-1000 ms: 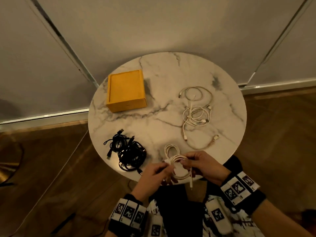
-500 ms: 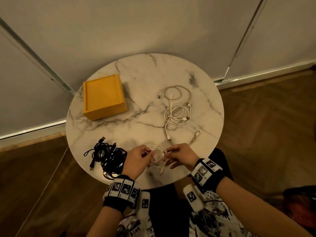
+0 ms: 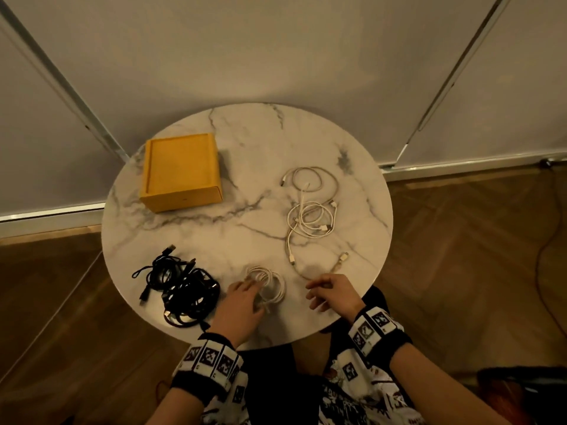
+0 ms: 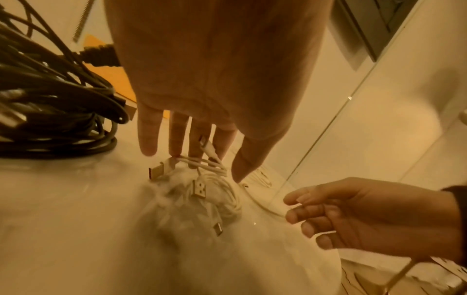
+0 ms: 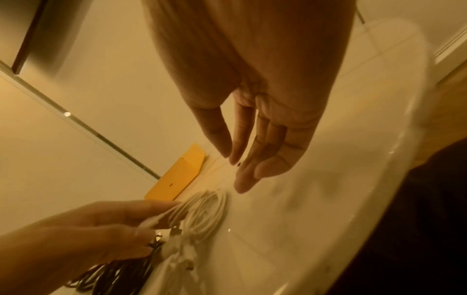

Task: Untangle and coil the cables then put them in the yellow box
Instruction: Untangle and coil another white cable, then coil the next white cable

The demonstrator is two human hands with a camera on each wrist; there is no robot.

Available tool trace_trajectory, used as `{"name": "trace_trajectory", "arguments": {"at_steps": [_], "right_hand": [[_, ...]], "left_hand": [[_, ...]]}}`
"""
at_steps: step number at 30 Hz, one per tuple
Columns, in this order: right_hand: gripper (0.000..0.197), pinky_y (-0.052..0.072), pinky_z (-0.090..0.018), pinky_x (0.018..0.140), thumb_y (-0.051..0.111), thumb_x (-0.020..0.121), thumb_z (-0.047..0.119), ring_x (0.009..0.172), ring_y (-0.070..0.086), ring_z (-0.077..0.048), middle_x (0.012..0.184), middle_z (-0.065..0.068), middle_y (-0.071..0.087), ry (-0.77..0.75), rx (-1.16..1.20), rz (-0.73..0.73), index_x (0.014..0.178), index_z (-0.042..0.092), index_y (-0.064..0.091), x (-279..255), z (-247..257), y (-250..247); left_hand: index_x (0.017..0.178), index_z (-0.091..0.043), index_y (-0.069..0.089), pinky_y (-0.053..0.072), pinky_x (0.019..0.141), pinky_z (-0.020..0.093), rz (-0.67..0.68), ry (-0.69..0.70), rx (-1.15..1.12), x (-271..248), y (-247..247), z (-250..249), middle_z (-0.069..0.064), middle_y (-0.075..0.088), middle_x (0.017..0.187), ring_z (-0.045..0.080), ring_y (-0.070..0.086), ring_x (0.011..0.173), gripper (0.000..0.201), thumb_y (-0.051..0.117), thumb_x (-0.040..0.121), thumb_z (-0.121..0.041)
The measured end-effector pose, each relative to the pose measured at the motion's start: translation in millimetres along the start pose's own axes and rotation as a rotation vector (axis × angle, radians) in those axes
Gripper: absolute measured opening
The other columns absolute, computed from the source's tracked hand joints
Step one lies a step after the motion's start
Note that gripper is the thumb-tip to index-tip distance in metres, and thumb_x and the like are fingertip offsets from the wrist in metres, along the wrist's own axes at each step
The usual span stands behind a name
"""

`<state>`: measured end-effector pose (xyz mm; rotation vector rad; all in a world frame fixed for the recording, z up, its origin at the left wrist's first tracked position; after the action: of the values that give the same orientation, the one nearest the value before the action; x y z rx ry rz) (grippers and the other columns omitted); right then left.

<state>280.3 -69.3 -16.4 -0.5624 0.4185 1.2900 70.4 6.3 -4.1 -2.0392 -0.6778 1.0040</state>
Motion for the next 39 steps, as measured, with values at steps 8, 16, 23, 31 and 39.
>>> {"name": "trace_trajectory", "arguments": {"at_steps": [8,16,23,31,39], "right_hand": [[0.034,0.047,-0.012,0.068,0.064,0.08,-0.001,0.078,0.063,-0.014,0.106,0.01,0.057,-0.208,-0.349,-0.148,0.108,0.017,0.067,-1,0,-36],[0.026,0.045,-0.023,0.084,0.07,0.075,0.014,0.096,0.061,-0.02,0.103,-0.005,0.064,-0.24,-0.801,0.055,0.101,0.015,0.067,10,-4,-2],[0.012,0.045,-0.019,0.064,0.068,0.083,0.017,0.072,0.063,-0.01,0.096,-0.007,0.07,-0.182,-0.723,0.063,0.091,0.01,0.07,7,20,4],[0.006,0.049,-0.024,0.057,0.068,0.084,0.004,0.053,0.061,-0.016,0.077,-0.01,0.068,-0.359,-0.172,0.089,0.083,0.009,0.064,-33,78,-13],[0.012,0.052,-0.033,0.062,0.067,0.086,0.0,0.071,0.07,-0.025,0.084,-0.011,0.067,-0.412,0.062,0.053,0.085,0.009,0.059,-51,72,-11]], "left_hand": [[0.135,-0.038,0.05,0.021,0.112,0.035,0.016,0.187,0.158,-9,5,-18,-0.009,0.039,0.15,0.014,0.028,0.142,0.066,0.015,0.082,-0.054],[0.118,-0.024,0.066,0.044,0.098,0.032,-0.042,0.211,-0.06,-23,-13,-28,-0.01,0.058,0.131,0.016,0.054,0.12,0.06,0.026,0.079,-0.047],[0.103,-0.023,0.071,0.049,0.085,0.027,-0.078,0.264,-0.216,-18,-11,-18,-0.009,0.069,0.108,0.011,0.063,0.099,0.032,0.048,0.084,-0.035],[0.088,-0.017,0.07,0.055,0.068,0.032,-0.028,0.019,-0.529,30,-77,-36,-0.005,0.075,0.075,0.013,0.07,0.066,0.034,0.049,0.097,-0.042],[0.092,-0.012,0.067,0.043,0.053,0.021,0.202,-0.076,-1.315,92,-119,-109,-0.001,0.066,0.073,0.011,0.058,0.057,0.016,0.052,0.092,-0.017]]}}
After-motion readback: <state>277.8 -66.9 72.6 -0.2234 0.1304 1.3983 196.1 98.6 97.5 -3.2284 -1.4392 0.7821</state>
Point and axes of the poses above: each hand's wrist, its own x-axis towards the middle knuckle, its own y-axis out of the palm, z = x × y, the point moved 4 cm from there along x, towards the middle knuckle
